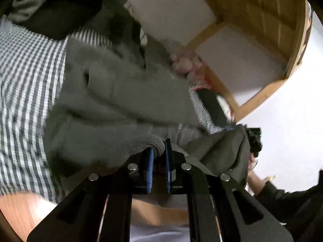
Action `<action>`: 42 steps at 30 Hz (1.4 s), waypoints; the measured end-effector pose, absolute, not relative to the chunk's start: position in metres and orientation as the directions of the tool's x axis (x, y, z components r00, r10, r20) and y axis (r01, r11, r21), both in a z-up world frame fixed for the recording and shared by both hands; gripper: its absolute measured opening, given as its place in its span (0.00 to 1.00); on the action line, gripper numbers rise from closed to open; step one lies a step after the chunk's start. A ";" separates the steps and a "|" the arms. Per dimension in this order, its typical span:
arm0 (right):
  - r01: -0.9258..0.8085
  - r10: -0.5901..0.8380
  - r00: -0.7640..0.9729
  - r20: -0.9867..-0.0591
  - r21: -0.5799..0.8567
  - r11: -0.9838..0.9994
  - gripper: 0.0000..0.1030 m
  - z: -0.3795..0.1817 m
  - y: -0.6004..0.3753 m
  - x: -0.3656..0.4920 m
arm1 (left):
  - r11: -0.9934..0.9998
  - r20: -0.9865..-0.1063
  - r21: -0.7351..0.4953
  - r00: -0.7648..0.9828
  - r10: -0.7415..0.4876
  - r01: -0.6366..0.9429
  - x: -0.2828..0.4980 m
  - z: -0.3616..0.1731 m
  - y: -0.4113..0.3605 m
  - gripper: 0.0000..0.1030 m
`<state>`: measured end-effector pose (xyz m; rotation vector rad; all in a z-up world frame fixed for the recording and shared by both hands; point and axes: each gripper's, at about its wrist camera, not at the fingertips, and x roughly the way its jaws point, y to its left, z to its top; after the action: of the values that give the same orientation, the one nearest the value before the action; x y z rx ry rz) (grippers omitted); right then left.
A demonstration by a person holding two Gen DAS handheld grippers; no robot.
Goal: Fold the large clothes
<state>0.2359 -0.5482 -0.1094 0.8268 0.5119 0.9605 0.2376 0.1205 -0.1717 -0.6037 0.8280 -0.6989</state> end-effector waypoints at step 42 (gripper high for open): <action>0.392 0.824 0.445 -0.352 0.903 0.174 0.96 -0.161 -0.539 0.600 | 0.676 -0.547 -0.708 0.448 -0.707 0.203 0.458 -0.159 0.141 0.95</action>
<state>0.6000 -0.5385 -0.1605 1.4358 1.1510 0.4293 0.4577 0.1410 -0.1594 -0.6107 0.9473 -0.6085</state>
